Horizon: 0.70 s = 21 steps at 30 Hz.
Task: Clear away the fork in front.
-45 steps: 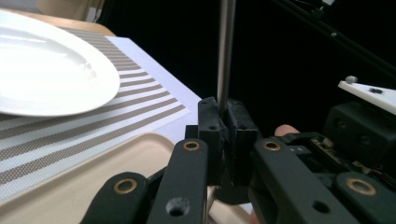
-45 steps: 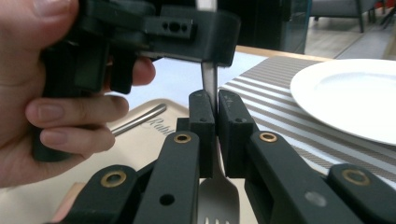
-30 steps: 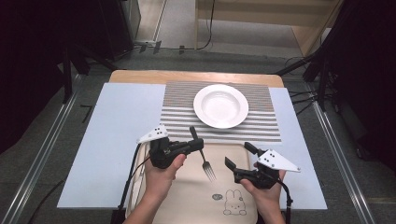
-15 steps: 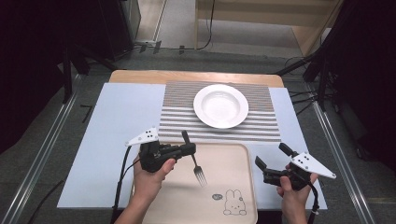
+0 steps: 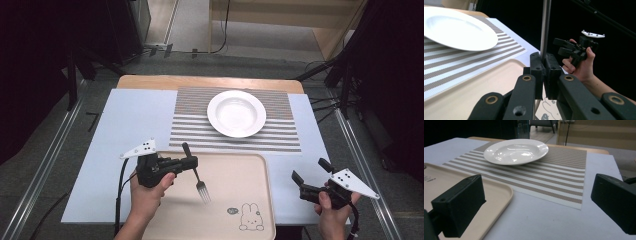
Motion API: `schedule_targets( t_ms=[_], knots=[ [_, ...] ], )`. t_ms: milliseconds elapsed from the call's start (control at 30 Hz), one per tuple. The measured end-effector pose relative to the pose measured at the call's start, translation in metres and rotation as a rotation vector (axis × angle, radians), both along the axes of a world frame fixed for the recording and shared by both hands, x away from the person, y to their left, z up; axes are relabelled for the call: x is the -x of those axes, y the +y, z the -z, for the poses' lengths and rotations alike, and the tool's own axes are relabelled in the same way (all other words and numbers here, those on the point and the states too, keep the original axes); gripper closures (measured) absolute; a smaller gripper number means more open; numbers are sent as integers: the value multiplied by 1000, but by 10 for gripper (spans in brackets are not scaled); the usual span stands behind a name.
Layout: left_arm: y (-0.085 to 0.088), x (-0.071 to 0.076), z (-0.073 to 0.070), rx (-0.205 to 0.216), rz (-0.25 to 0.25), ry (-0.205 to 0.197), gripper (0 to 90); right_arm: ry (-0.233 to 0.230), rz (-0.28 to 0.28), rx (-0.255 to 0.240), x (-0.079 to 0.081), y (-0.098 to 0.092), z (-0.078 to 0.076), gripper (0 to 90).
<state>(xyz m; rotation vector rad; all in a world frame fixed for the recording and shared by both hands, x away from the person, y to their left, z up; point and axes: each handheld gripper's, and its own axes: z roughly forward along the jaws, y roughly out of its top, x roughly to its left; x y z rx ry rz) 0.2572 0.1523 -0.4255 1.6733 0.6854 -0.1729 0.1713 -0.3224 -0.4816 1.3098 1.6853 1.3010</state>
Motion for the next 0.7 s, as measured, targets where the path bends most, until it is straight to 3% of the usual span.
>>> schedule_targets(
  t_ms=[267,700],
  knots=[
    [15,5,0,-10,3,23,867,1,16,21,4,-8,4,0],
    [38,11,17,-22,1,92,867,15,40,-18,1,-17,14,0]
  ],
)
